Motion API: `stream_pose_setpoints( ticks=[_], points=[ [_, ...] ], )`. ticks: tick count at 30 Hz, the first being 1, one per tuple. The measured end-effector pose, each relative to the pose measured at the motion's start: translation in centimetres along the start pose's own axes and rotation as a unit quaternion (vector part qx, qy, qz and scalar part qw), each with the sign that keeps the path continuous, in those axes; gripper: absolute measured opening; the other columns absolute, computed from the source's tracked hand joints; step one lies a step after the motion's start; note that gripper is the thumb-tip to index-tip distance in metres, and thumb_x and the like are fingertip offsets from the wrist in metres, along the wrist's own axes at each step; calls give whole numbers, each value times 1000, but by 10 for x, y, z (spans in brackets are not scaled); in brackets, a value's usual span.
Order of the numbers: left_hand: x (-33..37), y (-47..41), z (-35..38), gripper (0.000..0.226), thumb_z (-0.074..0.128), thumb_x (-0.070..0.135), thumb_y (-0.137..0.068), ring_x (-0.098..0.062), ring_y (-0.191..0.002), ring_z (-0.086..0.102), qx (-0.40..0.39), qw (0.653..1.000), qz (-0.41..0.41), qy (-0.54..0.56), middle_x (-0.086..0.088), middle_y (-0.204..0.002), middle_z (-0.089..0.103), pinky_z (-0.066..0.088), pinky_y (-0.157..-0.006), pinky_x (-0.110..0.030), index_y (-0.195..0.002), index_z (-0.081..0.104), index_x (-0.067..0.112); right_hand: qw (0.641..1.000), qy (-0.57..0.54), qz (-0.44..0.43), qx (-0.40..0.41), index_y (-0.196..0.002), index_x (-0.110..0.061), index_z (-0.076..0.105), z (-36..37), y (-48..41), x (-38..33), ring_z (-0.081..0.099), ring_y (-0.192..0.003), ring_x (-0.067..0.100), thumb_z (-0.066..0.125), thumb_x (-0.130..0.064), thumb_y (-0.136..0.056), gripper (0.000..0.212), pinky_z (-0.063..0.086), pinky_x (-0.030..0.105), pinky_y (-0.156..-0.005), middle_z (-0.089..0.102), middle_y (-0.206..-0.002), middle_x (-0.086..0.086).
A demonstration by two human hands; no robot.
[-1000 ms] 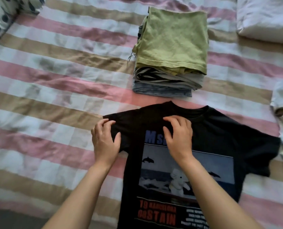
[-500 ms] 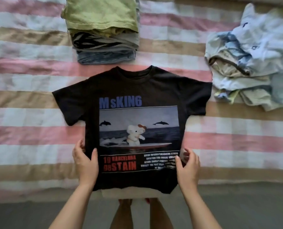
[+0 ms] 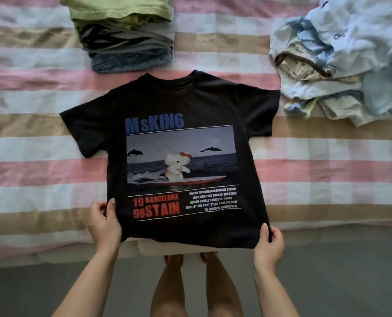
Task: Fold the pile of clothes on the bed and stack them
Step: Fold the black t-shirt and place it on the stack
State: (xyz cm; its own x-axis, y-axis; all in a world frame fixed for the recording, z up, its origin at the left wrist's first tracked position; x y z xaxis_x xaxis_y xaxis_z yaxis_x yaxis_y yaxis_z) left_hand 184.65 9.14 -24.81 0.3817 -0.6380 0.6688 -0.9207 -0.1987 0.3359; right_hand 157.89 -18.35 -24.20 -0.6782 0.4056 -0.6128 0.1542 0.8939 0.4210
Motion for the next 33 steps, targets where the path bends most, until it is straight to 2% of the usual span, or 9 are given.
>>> stream_pose_setpoints(
  ticks=[5,7,11,15,19,22,25,28,33],
  points=[
    [-13,2,3,16,48,21,-96,-25,-77,50,-9,1000,-15,-6,-15,-83,55,36,-69,-36,-88,49,7,998,36,52,-9,-100,0,59,5,-7,15,56,-86,29,54,-15,-92,17,39,31,-74,62,-97,16],
    [-14,5,3,15,49,17,-95,-31,-86,54,-25,999,-12,-23,-20,-94,58,39,-76,-39,-96,52,3,997,52,55,2,-105,-2,59,7,-10,6,57,-94,32,55,-11,-90,18,42,36,-82,61,-105,17],
    [14,14,3,20,56,7,-89,-34,-105,44,-9,986,116,-117,-20,-108,52,36,-92,-43,-108,54,0,993,83,-83,11,-104,-3,62,14,-10,-39,49,-105,36,59,0,-83,22,37,42,-95,57,-109,21],
    [75,29,28,16,54,3,-89,-19,-93,50,-77,965,241,-76,0,-97,52,40,-82,-29,-105,57,4,982,46,-172,-61,-102,-6,62,34,-9,-89,51,-102,29,54,1,-86,20,43,42,-93,58,-105,11],
    [135,36,78,15,54,6,-89,-12,-83,56,-153,951,265,-35,4,-92,54,48,-74,-26,-102,58,11,981,11,-174,-78,-103,-16,59,56,-27,-133,51,-103,23,52,-7,-89,18,46,38,-90,54,-104,-1],
    [181,35,129,13,53,8,-90,-5,-78,55,-186,942,278,-5,6,-90,54,49,-71,-25,-101,58,15,983,-1,-175,-53,-106,-14,60,71,-59,-167,49,-104,22,53,-6,-88,21,43,34,-88,58,-108,6],
    [226,35,181,13,54,7,-90,-10,-79,53,-225,920,321,1,3,-92,55,47,-73,-26,-102,59,11,984,61,-164,-19,-118,-10,59,85,-94,-194,46,-110,31,58,-15,-87,31,37,39,-89,58,-116,14],
    [263,32,232,19,53,5,-89,-18,-86,57,-254,893,372,-22,-4,-104,56,47,-78,-28,-107,60,6,976,170,-132,-23,-124,-15,53,97,-123,-206,42,-115,32,60,-37,-85,45,39,43,-87,54,-123,11],
    [306,19,298,35,49,15,-93,-25,-107,57,-263,844,437,-167,2,-136,46,49,-79,-37,-128,51,15,959,246,-132,-51,-102,-22,61,98,-146,-204,43,-110,26,57,-48,-84,32,34,38,-84,58,-110,2]
  ],
)
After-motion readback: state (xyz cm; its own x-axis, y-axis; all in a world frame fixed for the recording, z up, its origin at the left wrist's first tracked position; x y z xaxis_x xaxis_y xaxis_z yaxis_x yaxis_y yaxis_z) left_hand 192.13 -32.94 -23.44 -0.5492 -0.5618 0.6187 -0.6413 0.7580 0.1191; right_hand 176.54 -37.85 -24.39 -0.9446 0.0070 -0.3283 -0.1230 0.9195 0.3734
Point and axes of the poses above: each hand's wrist, its own y-axis away from the middle knuckle, its own z-axis out of the palm, x = y × z, the point moved 4 cm from there along -y, towards the middle knuckle
